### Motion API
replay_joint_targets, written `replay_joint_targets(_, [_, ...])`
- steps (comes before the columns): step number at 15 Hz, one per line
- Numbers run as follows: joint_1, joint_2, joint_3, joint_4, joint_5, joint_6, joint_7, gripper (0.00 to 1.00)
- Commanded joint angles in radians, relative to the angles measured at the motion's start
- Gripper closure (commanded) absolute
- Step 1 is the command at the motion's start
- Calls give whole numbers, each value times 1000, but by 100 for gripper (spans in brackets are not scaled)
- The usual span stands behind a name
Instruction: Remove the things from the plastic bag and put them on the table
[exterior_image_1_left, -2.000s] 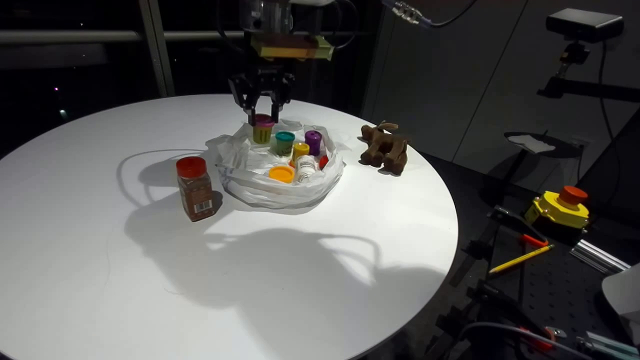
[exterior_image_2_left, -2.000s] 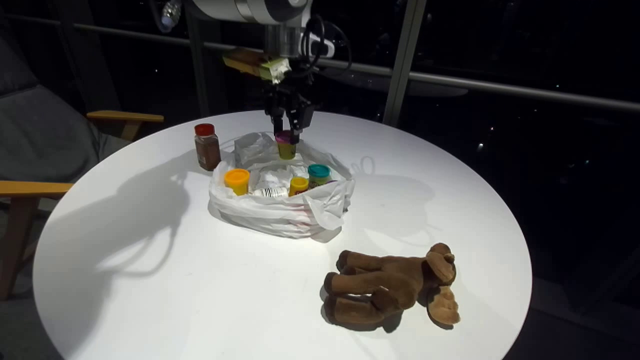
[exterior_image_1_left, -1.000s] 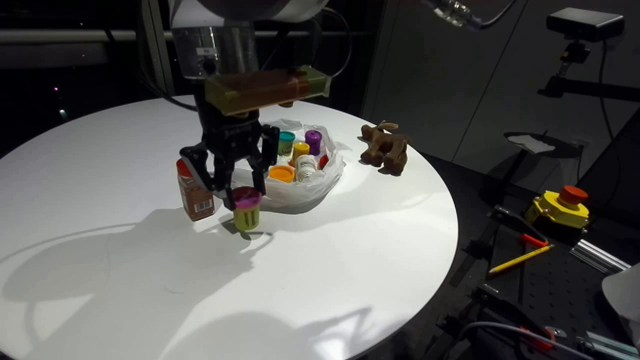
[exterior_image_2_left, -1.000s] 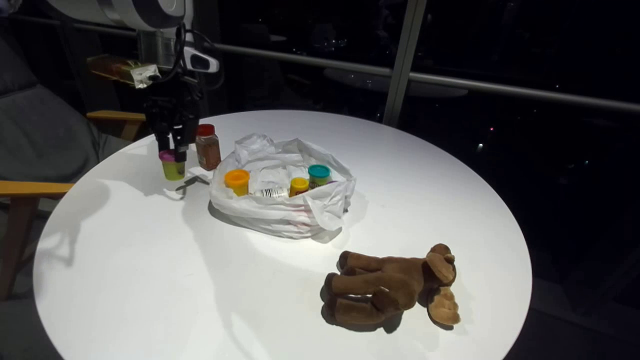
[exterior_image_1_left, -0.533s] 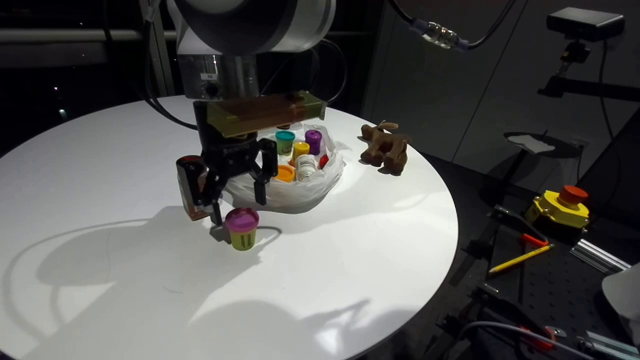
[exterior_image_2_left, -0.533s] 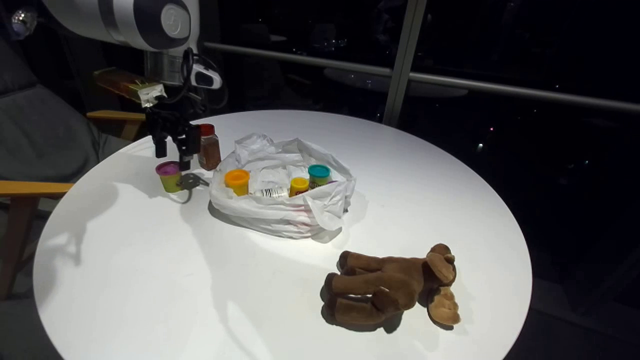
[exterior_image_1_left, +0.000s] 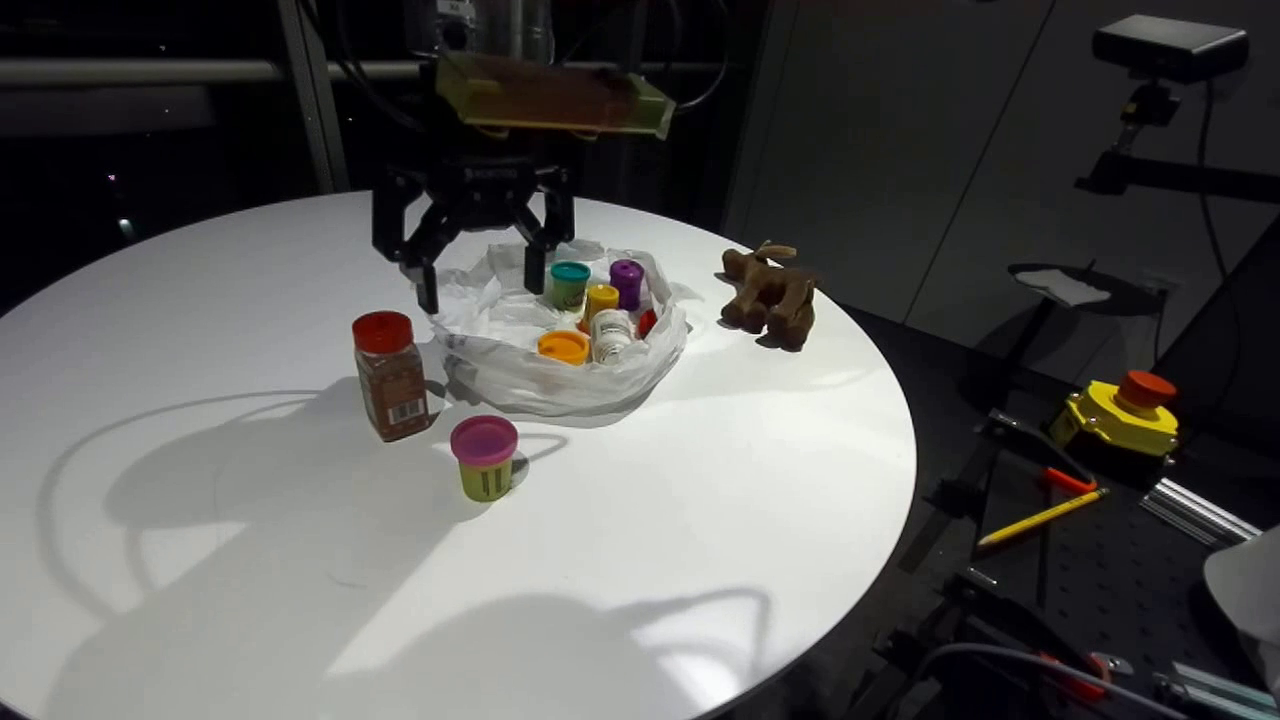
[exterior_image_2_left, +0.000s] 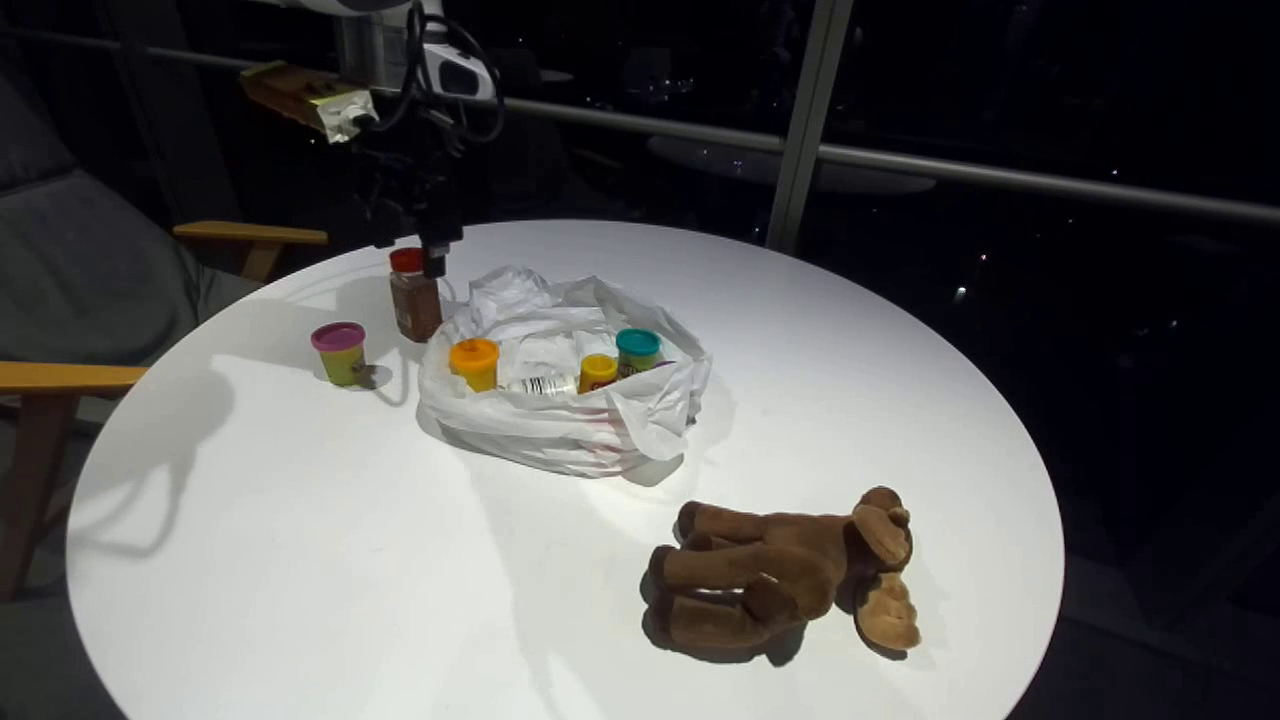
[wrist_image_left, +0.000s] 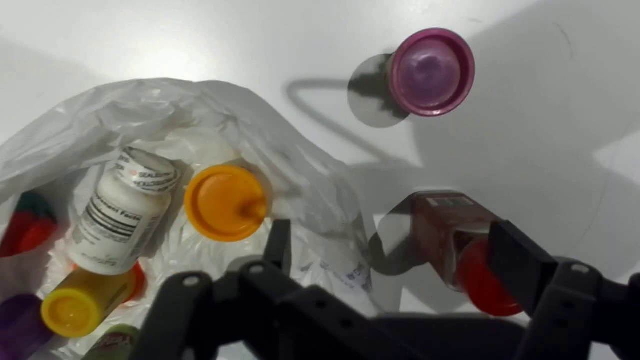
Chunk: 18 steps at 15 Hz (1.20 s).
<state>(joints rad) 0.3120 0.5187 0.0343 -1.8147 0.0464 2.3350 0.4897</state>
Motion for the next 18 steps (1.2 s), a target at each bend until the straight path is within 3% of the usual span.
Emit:
replay_joint_targets(1, [-29, -49, -26, -75, 5, 37, 58, 0])
replay_joint_targets(8, [-109, 13, -28, -90, 113, 91, 113, 0])
replay_joint_targets(18, [-116, 123, -34, -39, 180, 146, 155, 0])
